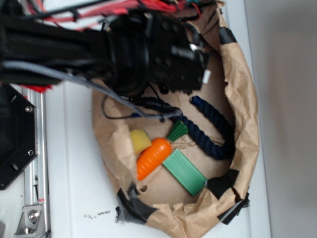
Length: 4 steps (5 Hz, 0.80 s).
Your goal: Grab the green ball.
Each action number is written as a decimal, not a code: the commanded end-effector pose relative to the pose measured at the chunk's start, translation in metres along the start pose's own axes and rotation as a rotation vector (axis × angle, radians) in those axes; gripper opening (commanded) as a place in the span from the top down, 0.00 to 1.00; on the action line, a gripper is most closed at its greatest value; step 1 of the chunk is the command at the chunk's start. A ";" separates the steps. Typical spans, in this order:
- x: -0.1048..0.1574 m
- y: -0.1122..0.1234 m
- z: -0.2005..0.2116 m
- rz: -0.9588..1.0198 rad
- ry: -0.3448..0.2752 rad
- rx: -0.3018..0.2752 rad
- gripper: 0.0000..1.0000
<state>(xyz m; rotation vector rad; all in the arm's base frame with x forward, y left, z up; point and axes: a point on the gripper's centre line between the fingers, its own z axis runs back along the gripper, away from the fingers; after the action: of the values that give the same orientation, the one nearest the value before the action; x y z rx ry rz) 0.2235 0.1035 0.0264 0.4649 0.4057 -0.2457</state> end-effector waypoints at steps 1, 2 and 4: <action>-0.006 -0.008 0.001 0.028 -0.008 -0.014 1.00; -0.006 -0.009 0.002 0.022 -0.013 -0.014 1.00; -0.007 -0.010 0.005 0.011 -0.020 -0.019 1.00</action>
<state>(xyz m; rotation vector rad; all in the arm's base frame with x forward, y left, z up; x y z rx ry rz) 0.2212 0.0984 0.0236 0.4402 0.4111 -0.2464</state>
